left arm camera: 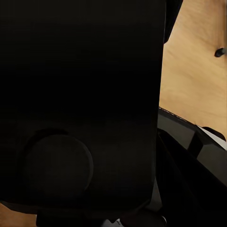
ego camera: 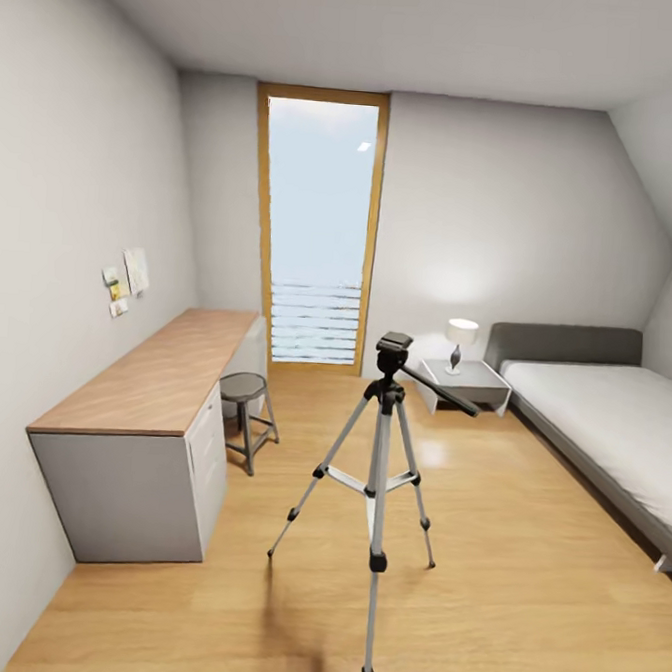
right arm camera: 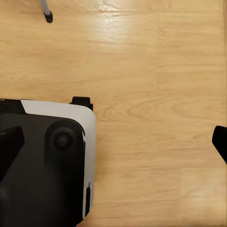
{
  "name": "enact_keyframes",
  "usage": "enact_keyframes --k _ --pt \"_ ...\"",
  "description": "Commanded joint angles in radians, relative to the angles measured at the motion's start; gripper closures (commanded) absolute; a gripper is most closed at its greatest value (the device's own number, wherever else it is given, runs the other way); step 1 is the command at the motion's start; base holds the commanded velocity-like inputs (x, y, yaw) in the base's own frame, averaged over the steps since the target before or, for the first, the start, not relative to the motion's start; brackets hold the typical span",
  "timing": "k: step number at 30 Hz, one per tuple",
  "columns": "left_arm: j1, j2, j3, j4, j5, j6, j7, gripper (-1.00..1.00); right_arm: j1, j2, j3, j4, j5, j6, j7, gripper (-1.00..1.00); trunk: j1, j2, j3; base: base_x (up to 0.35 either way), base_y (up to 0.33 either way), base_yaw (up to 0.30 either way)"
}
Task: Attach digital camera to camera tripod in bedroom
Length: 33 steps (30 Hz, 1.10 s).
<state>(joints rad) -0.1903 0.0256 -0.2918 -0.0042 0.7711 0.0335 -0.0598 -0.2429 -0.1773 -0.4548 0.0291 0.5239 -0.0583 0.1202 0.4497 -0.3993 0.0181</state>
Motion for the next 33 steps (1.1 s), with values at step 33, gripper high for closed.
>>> enact_keyframes --k 33 --pt "0.000 0.000 -0.008 0.000 0.007 0.003 -0.005 1.00 -0.001 -0.004 -0.008 0.003 0.010 -0.005 0.013 -1.00 0.000 -0.001 0.000 0.167 0.140 -0.108"
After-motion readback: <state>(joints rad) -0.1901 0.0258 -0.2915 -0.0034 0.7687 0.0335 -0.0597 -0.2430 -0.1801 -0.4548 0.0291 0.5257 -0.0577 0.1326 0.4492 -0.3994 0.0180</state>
